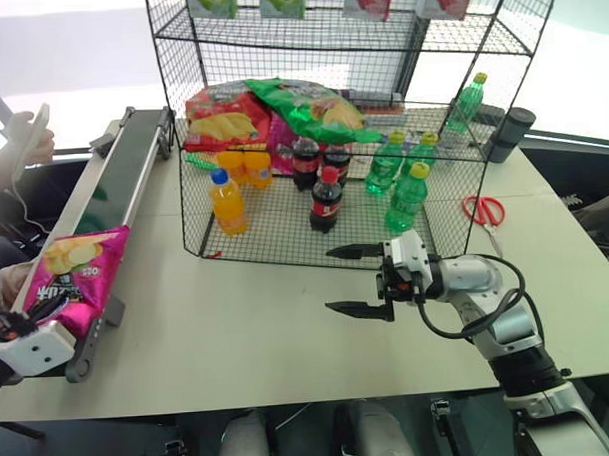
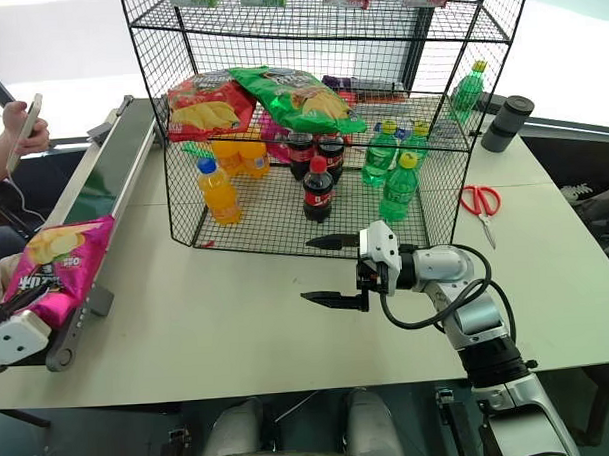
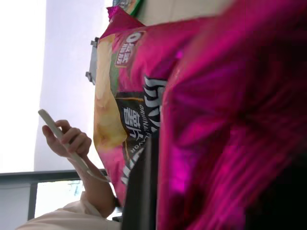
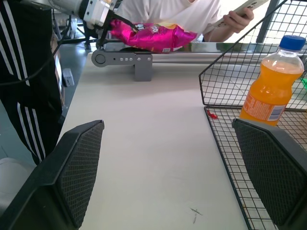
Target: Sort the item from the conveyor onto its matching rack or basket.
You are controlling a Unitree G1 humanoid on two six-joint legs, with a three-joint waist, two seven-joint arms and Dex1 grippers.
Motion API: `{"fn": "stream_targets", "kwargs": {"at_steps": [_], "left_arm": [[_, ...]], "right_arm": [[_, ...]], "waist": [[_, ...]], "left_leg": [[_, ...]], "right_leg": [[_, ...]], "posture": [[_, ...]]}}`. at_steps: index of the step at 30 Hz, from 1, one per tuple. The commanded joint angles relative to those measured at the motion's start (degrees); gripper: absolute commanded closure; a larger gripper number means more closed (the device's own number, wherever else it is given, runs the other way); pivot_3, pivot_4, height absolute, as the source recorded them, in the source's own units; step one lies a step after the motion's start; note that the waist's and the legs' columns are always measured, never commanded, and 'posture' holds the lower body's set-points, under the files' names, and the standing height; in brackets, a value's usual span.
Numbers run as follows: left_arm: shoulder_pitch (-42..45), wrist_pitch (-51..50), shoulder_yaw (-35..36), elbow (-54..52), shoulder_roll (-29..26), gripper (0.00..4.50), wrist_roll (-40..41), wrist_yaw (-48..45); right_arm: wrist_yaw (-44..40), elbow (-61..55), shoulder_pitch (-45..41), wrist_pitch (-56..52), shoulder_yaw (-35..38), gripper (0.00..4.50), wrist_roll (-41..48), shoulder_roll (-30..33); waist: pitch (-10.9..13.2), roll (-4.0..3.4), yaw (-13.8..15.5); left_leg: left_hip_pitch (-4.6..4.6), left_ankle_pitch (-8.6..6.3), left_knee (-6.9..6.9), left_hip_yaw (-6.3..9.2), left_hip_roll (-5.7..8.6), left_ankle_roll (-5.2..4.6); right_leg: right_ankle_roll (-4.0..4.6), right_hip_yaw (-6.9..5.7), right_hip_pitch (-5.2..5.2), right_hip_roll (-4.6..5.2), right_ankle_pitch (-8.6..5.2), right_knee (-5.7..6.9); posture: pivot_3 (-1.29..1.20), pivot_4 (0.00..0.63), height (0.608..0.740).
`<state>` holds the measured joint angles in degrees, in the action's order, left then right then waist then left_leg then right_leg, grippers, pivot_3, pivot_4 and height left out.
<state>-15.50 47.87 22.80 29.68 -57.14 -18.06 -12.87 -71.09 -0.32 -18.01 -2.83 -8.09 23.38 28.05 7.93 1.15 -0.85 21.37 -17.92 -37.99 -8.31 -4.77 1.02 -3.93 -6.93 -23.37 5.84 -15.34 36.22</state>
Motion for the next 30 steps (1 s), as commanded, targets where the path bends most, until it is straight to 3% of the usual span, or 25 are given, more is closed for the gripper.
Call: {"fn": "stream_targets", "kwargs": {"at_steps": [1, 15, 25, 30], "left_arm": [[-0.18, 0.06, 0.71, -0.72, -0.42, 4.41, 1.3, 1.01], [0.96, -2.14, 7.6, -16.74, -0.83, 4.41, 10.1, -1.67], [-5.76, -10.74, 3.95, -36.91, -2.35, 4.41, 39.54, -25.25], [-5.9, -35.59, 5.44, -46.79, -3.15, 4.41, 67.44, -35.73]], "right_arm": [[0.23, -1.96, 0.31, 1.32, 1.12, 0.0, 0.24, 0.48], [-0.25, -0.77, -0.11, 2.19, 1.18, 0.0, 0.04, 0.59], [-0.25, -1.86, 1.13, 0.75, 4.47, 0.0, 1.88, 3.55], [-0.87, -2.91, 2.56, -0.91, 6.54, 0.0, 3.24, 5.87]], "waist": [[-0.01, 0.02, 0.0], [-0.01, 0.02, 0.0], [0.0, 0.0, -0.06], [0.01, -0.01, 0.01]], "left_leg": [[0.01, 0.0, 0.0, 0.0, 0.0, 0.0], [0.02, 0.0, 0.0, -0.06, 0.0, 0.01], [0.01, 0.03, -0.01, -0.08, 0.0, 0.05], [0.0, 0.05, -0.03, -0.06, 0.0, 0.08]], "right_leg": [[0.0, 0.0, 0.0, 0.0, 0.0, 0.0], [0.0, 0.01, 0.09, 0.0, 0.0, 0.0], [0.0, 0.03, 0.12, -0.03, 0.0, 0.0], [0.0, 0.04, 0.15, -0.06, 0.0, 0.01]], "posture": [[0.0, 0.15, 0.726], [0.0, 0.15, 0.726], [0.0, 0.15, 0.726], [0.0, 0.15, 0.726]]}}
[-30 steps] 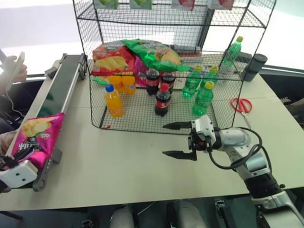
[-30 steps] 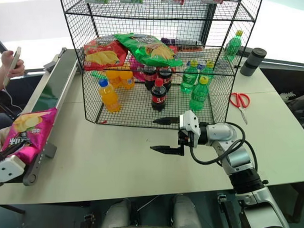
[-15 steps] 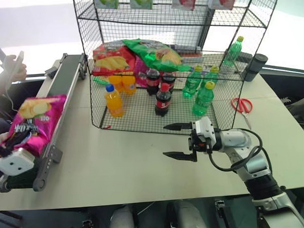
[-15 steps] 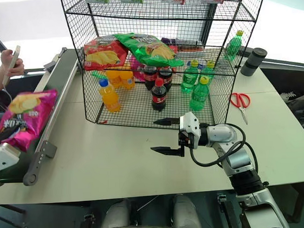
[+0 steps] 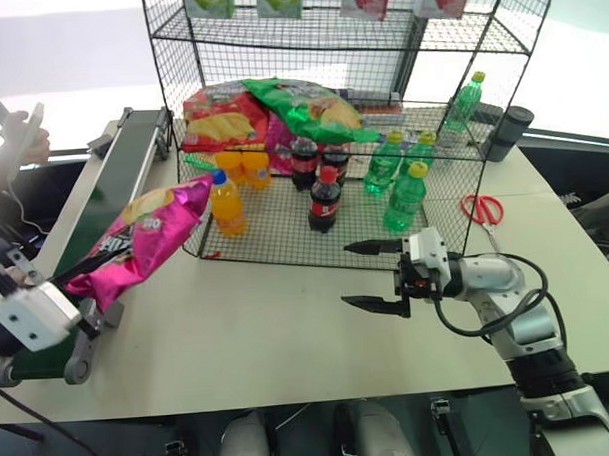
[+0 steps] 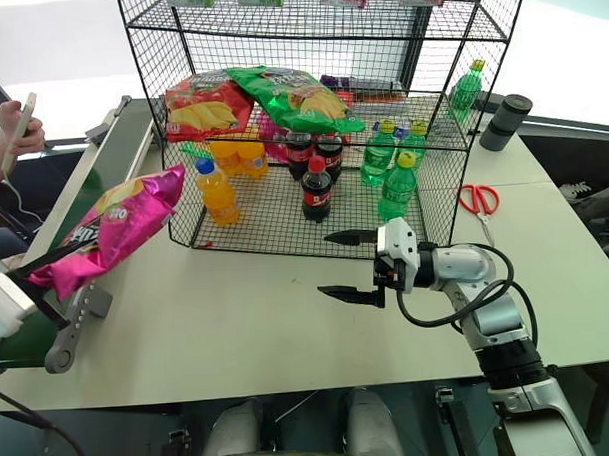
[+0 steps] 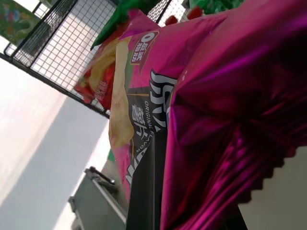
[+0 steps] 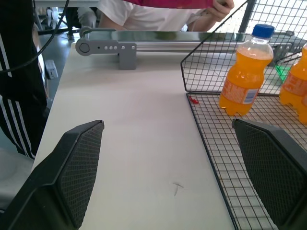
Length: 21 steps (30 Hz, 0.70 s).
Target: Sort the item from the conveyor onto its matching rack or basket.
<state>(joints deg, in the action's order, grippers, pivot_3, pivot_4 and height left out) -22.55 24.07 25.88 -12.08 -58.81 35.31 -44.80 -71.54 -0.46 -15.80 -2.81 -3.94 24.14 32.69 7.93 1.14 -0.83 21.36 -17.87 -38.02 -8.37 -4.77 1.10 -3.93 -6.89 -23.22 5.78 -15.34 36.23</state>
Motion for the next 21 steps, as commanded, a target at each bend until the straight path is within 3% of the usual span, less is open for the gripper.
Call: {"fn": "stream_targets", "kwargs": {"at_steps": [1, 2, 10, 14, 21], "left_arm": [[2.1, -16.72, 2.47, -6.58, -1.68, 4.41, 18.14, -3.7], [2.59, -23.27, 2.44, -8.58, -2.5, 4.41, 24.58, -3.46], [9.85, -56.28, -2.91, -10.88, -3.12, 4.41, 52.32, -7.73], [13.85, -68.61, -6.52, -5.92, -1.84, 4.41, 58.71, -11.56], [24.06, -76.86, -12.63, -3.08, 4.7, 4.41, 55.62, -13.84]], "right_arm": [[-0.41, -3.13, 0.6, -1.42, 2.82, 0.0, 2.89, 1.63], [-0.21, -3.52, 0.87, -2.01, 3.31, 0.0, 3.33, 2.01], [1.73, -8.61, 3.92, -11.02, 6.68, 0.0, 8.88, 4.85], [3.01, -12.14, 4.74, -20.6, 8.48, 0.0, 15.53, 6.65], [0.53, -19.96, 9.0, -38.53, 11.13, 0.0, 30.52, 13.65]], "waist": [[0.0, 0.0, 0.03], [0.0, 0.0, 0.06], [0.0, 0.0, -0.03], [0.04, -0.07, 0.06], [-0.04, 0.05, 0.42]], "left_leg": [[-0.01, 0.0, 0.0, 0.01, -0.01, 0.0], [0.0, 0.0, -0.01, 0.04, 0.01, 0.0], [-0.02, 0.19, -0.03, 0.2, 0.06, 0.34], [-0.02, 0.22, -0.03, 0.27, 0.06, 0.39], [0.04, 0.14, -0.03, 0.41, 0.19, 0.24]], "right_leg": [[0.0, 0.01, 0.01, 0.0, 0.0, 0.0], [0.0, 0.01, 0.02, -0.01, 0.0, 0.0], [0.0, 0.06, 0.12, -0.16, -0.01, -0.06], [0.02, 0.06, 0.12, -0.23, -0.02, -0.05], [0.04, 0.04, 0.18, -0.2, -0.02, -0.13]], "posture": [[0.0, 0.15, 0.726], [0.0, 0.15, 0.726], [0.0, 0.15, 0.726], [0.0, 0.15, 0.726], [0.0, 0.15, 0.726]]}}
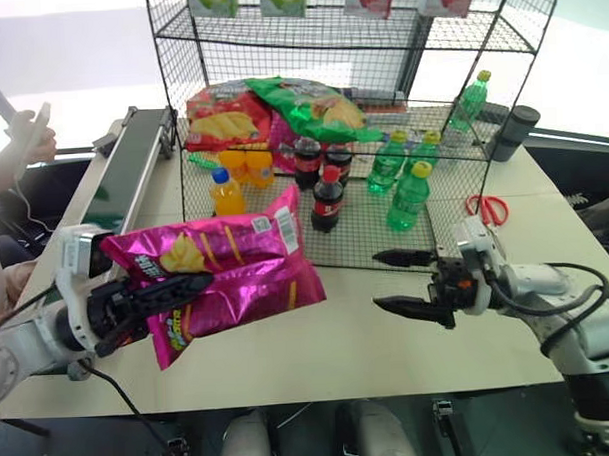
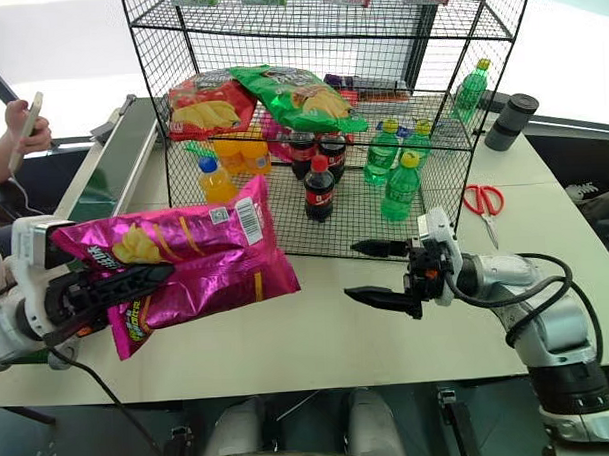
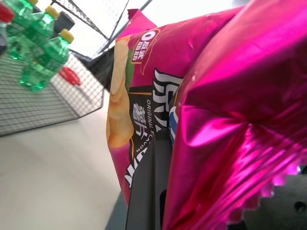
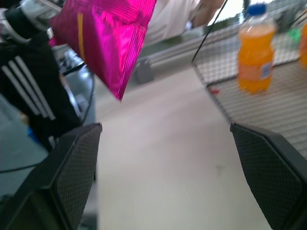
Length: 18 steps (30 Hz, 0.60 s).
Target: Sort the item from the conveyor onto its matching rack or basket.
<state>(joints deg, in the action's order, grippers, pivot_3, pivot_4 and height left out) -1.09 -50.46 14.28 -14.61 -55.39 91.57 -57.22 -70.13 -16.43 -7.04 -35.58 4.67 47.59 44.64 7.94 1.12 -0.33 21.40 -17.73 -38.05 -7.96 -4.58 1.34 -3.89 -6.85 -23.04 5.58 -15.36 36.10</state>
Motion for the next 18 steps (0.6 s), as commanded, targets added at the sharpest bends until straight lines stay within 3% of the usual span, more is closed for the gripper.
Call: {"fn": "stream_targets", "kwargs": {"at_steps": [1, 5, 11, 18], "left_arm": [[3.27, -4.95, -1.88, 0.08, 1.58, 4.41, 1.11, -1.66], [3.72, -10.93, -3.98, -0.22, 3.28, 4.41, 3.08, -2.69], [6.44, -10.2, -4.68, -1.06, 9.27, 4.41, -0.81, -0.58], [9.1, -9.75, -6.59, -1.99, 14.53, 4.41, -4.94, 0.3]], "right_arm": [[-0.9, -4.54, 0.03, -7.0, 2.58, 0.0, 8.28, 1.97], [0.36, -4.83, -1.8, -7.11, 0.97, 0.0, 7.06, 0.77], [1.06, -7.58, -3.01, -14.39, -0.53, 0.0, 13.43, 0.31], [2.49, -7.14, -6.41, -18.3, -4.43, 0.0, 13.16, -0.61]], "waist": [[-0.05, 0.09, -0.11], [-0.06, 0.09, -0.58], [-0.09, 0.15, 0.02], [-0.1, 0.16, -0.24]], "left_leg": [[0.0, 0.0, 0.0, 0.01, 0.0, 0.0], [-0.06, -0.02, 0.0, 0.15, 0.0, -0.03], [0.0, -0.01, -0.01, 0.26, 0.07, -0.03], [-0.03, -0.02, -0.03, 0.26, 0.11, -0.06]], "right_leg": [[0.0, 0.01, 0.01, 0.0, 0.0, 0.0], [0.03, 0.06, 0.01, -0.06, 0.02, 0.02], [0.04, 0.04, 0.01, -0.03, 0.02, 0.01], [0.04, 0.05, 0.06, 0.0, 0.03, -0.02]], "posture": [[0.0, 0.15, 0.726], [0.0, 0.15, 0.726], [0.0, 0.15, 0.726], [0.0, 0.15, 0.726]]}}
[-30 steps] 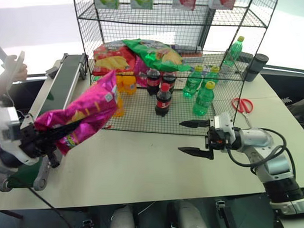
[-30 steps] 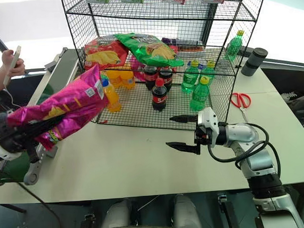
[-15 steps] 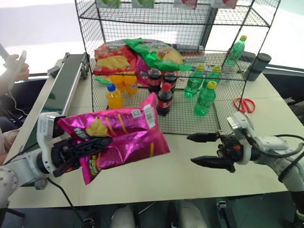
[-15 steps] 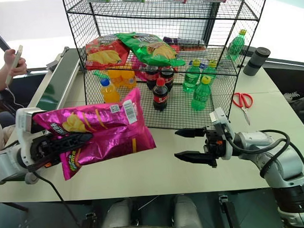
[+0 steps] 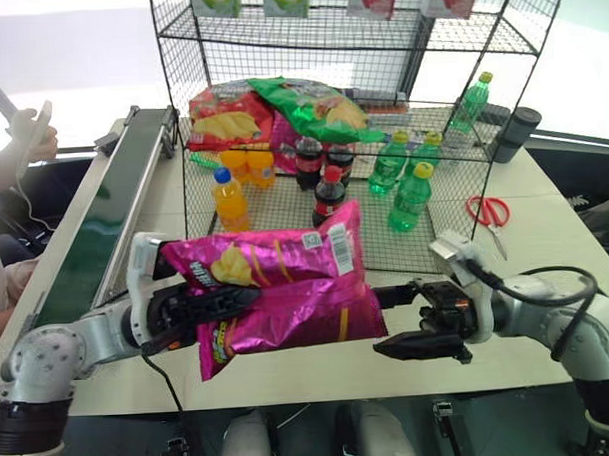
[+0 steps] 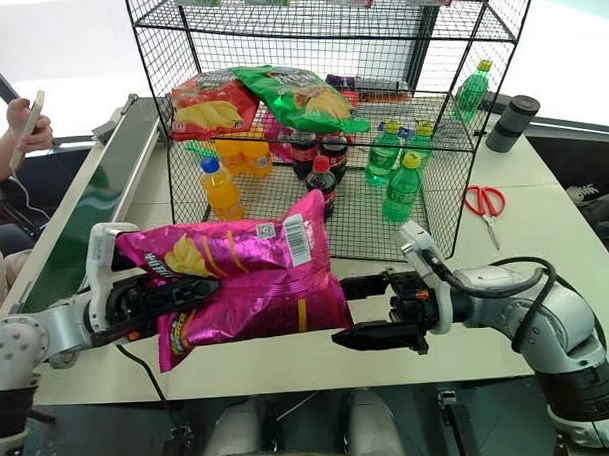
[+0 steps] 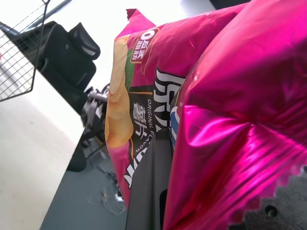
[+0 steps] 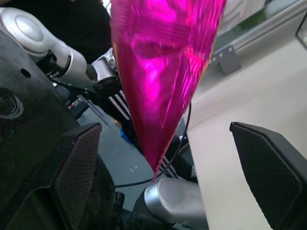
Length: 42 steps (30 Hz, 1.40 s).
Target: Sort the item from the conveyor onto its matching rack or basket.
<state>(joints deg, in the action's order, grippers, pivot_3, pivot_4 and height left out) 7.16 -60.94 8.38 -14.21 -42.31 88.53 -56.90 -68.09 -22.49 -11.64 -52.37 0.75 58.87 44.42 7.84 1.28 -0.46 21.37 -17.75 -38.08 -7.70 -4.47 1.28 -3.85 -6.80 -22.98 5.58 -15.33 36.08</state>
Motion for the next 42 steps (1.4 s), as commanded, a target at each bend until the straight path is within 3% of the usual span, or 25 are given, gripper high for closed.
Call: {"fn": "stream_targets", "kwargs": {"at_steps": [1, 4, 6, 10, 13, 15, 16, 19, 23, 25, 32, 35, 38, 42], "left_arm": [[0.93, 1.34, -0.95, -2.72, 2.18, 4.41, -3.27, -0.07], [1.09, 1.05, -1.2, -2.71, 3.19, 4.41, -4.93, -0.59], [0.92, 1.97, -1.14, -3.24, 3.75, 4.5, -7.15, -1.2], [1.01, 5.32, -1.14, -3.91, 5.22, 4.5, -12.41, -2.59], [1.56, 7.7, -1.13, -3.39, 6.56, 4.5, -15.78, -2.46], [1.73, 10.5, -1.32, -3.28, 7.35, 4.5, -19.77, -2.11], [1.92, 10.42, -1.01, -2.77, 7.5, 3.92, -20.04, -1.91], [1.55, 9.05, 0.26, -1.99, 6.37, 2.73, -19.28, -2.95], [-0.18, 8.17, 2.21, -2.38, 3.99, 0.67, -18.76, -4.31], [-1.21, 8.35, 3.23, -1.67, 2.87, 0.0, -19.16, -4.94], [-4.14, 14.15, 6.28, 3.04, 0.44, 0.0, -26.21, -8.8], [-3.3, 17.86, 6.88, 7.0, 1.04, 0.0, -29.67, -9.34], [-2.69, 21.06, 6.03, 7.46, 2.35, 0.0, -32.4, -9.73], [-1.22, 23.14, 3.81, 7.52, 4.85, 0.0, -34.55, -10.98]], "right_arm": [[0.68, -1.2, -2.1, -1.93, -0.94, 0.0, 1.83, -0.66], [1.61, -0.66, -3.1, -3.38, -1.5, 0.0, 2.39, -1.66], [2.58, -0.45, -3.78, -4.58, -1.3, 0.54, 3.58, -2.21], [2.79, -1.12, -3.25, -6.46, -1.0, 2.24, 5.16, -1.91], [3.45, -1.17, -3.09, -6.68, -1.12, 3.9, 5.03, -2.26], [3.61, -1.28, -3.03, -6.39, -1.22, 4.4, 4.69, -2.41], [3.71, -1.15, -3.14, -5.61, -1.25, 4.4, 4.0, -2.69], [3.86, -0.72, -2.97, -3.8, -1.13, 4.4, 2.25, -2.89], [2.91, -0.41, -0.71, -0.13, -0.15, 4.4, -1.51, -1.4], [2.95, -0.51, 1.09, 3.45, 0.82, 4.4, -4.73, -0.61], [4.82, -1.52, 11.54, 15.13, 10.48, 4.4, -14.01, 3.01], [4.58, -2.75, 17.77, 25.44, 15.08, 4.4, -22.47, 4.5], [7.69, -3.79, 16.13, 35.14, 20.45, 4.4, -24.85, 1.06], [12.07, -7.99, 13.73, 42.59, 22.81, 4.4, -31.74, 1.07]], "waist": [[-0.01, 0.01, -0.12], [-0.01, 0.02, -0.12], [-0.01, 0.01, -0.1], [-0.01, 0.02, -0.01], [-0.01, 0.02, -0.01], [-0.02, 0.03, 0.0], [-0.01, 0.02, 0.0], [-0.01, 0.02, -0.14], [-0.01, 0.02, -0.1], [-0.01, 0.02, -0.09], [0.0, 0.01, 0.23], [0.01, 0.0, 0.77], [0.02, -0.02, 0.69], [0.05, -0.07, 1.04]], "left_leg": [[0.0, 0.0, 0.0, 0.0, 0.0, 0.0], [0.01, 0.0, 0.0, 0.02, -0.02, 0.0], [0.01, 0.0, 0.0, 0.02, -0.02, 0.0], [0.02, -0.01, -0.01, 0.02, 0.0, -0.03], [0.03, -0.03, -0.01, 0.02, 0.0, -0.05], [0.02, -0.03, -0.01, 0.02, 0.0, -0.06], [0.02, -0.03, -0.01, 0.02, 0.0, -0.06], [0.02, -0.03, -0.01, 0.02, -0.01, -0.06], [0.03, -0.04, 0.0, 0.02, -0.02, -0.07], [0.05, -0.05, 0.0, 0.01, -0.02, -0.09], [0.07, -0.06, 0.01, 0.0, -0.01, -0.11], [0.07, -0.07, 0.02, 0.0, -0.01, -0.11], [0.07, -0.07, 0.03, -0.06, -0.02, -0.11], [0.06, -0.06, 0.03, -0.07, -0.03, -0.1]], "right_leg": [[0.0, 0.0, 0.0, -0.01, 0.0, 0.01], [0.0, -0.01, -0.01, -0.03, 0.0, 0.01], [0.0, -0.01, -0.02, -0.03, 0.0, 0.0], [0.0, -0.01, 0.0, -0.01, 0.0, -0.02], [0.0, -0.01, 0.0, -0.01, 0.0, -0.03], [0.0, -0.01, 0.0, -0.01, 0.0, -0.03], [0.0, -0.02, 0.0, -0.01, 0.0, -0.03], [0.0, -0.02, 0.0, -0.01, 0.0, -0.02], [0.0, -0.02, -0.02, -0.01, 0.0, -0.03], [0.0, -0.02, -0.03, 0.0, 0.0, -0.04], [0.0, -0.03, -0.04, 0.01, -0.01, -0.08], [0.0, -0.03, -0.05, 0.01, -0.01, -0.09], [-0.01, 0.0, -0.1, 0.0, -0.01, -0.08], [-0.01, 0.01, -0.11, 0.0, -0.01, -0.08]], "posture": [[0.0, 0.15, 0.726], [0.0, 0.15, 0.726], [0.0, 0.15, 0.726], [0.0, 0.15, 0.726], [0.0, 0.15, 0.726], [0.0, 0.15, 0.726], [0.0, 0.15, 0.726], [0.0, 0.15, 0.726], [0.0, 0.15, 0.726], [0.0, 0.15, 0.726], [0.0, 0.15, 0.726], [0.0, 0.15, 0.726], [0.0, 0.15, 0.726], [0.0, 0.15, 0.726]]}}
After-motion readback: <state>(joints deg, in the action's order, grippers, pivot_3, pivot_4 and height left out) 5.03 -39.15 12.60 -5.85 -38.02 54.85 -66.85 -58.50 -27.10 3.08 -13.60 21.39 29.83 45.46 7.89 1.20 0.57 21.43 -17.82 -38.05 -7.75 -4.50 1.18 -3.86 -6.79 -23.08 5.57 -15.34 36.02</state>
